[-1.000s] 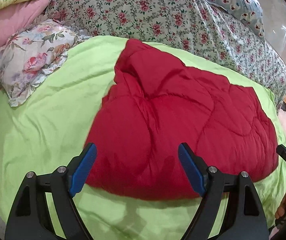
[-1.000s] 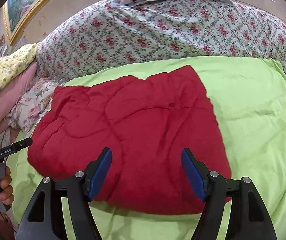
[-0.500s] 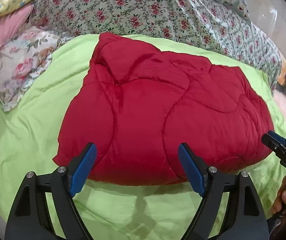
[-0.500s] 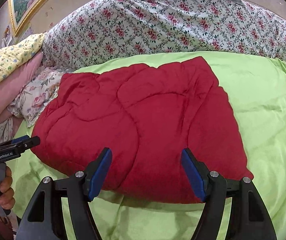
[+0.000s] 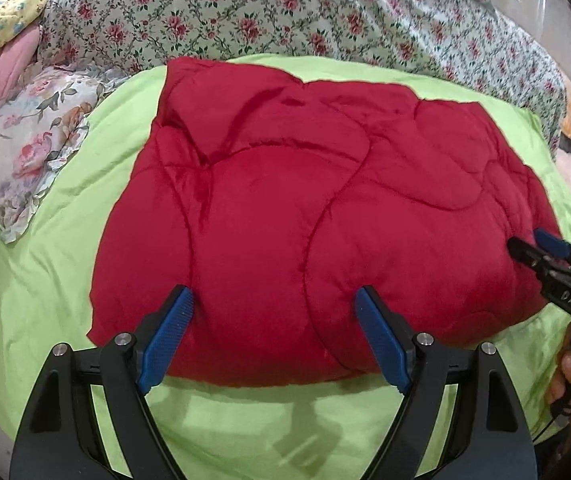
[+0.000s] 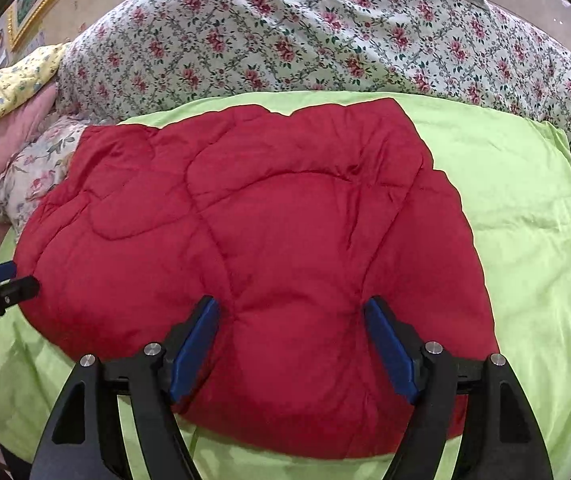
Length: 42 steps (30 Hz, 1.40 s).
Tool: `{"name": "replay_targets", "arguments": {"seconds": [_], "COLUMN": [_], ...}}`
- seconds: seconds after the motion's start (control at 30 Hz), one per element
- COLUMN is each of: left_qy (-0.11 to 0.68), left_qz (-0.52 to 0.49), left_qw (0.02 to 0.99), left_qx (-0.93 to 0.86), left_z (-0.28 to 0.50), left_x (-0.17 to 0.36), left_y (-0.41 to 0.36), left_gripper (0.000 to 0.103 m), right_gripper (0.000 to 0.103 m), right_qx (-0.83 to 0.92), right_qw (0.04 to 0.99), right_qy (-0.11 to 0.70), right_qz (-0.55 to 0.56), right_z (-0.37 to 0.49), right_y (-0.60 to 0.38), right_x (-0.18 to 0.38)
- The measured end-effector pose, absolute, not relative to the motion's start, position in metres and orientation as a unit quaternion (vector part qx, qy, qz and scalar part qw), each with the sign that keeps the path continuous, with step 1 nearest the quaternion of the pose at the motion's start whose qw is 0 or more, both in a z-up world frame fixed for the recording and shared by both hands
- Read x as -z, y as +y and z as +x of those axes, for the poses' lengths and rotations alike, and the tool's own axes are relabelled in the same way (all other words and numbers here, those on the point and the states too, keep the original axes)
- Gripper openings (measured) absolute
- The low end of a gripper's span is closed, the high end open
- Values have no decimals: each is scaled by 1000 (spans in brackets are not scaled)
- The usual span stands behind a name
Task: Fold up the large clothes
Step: 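Press and smooth the folded red coat flat with both open grippers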
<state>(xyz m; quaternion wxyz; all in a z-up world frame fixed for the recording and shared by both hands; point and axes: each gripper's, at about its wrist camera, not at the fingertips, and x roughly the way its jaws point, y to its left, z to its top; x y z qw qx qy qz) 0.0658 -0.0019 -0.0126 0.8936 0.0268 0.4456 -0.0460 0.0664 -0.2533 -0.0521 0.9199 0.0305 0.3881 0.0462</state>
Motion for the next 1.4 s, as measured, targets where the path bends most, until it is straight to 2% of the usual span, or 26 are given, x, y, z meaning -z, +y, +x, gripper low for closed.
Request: {"name": "replay_targets", "arguments": {"seconds": [0.17, 0.3, 0.6, 0.73, 0.93, 1.4], "left_qy": [446, 450, 452, 451, 451, 445], "left_qz": [29, 16, 15, 14, 11, 16], "left_qw": [894, 892, 892, 892, 892, 895], "left_qx": [35, 33, 27, 28, 31, 29], "left_z": [77, 86, 94, 95, 98, 99], "left_x": [21, 28, 34, 35, 36, 38], "left_y": [-1, 6, 7, 8, 10, 10], "left_gripper": [98, 103, 103, 103, 103, 103], "right_gripper": [78, 79, 79, 80, 80, 82], "right_qx": [-38, -33, -29, -61, -62, -15], "right_qw": [919, 920, 927, 934, 920, 924], "right_qy": [392, 390, 370, 351, 387, 382], "right_qz": [30, 31, 57, 34, -9, 15], "right_z": [73, 75, 66, 57, 73, 98], "right_y": [-253, -253, -251, -228, -202, -230], "right_x": [55, 57, 34, 17, 41, 67]}}
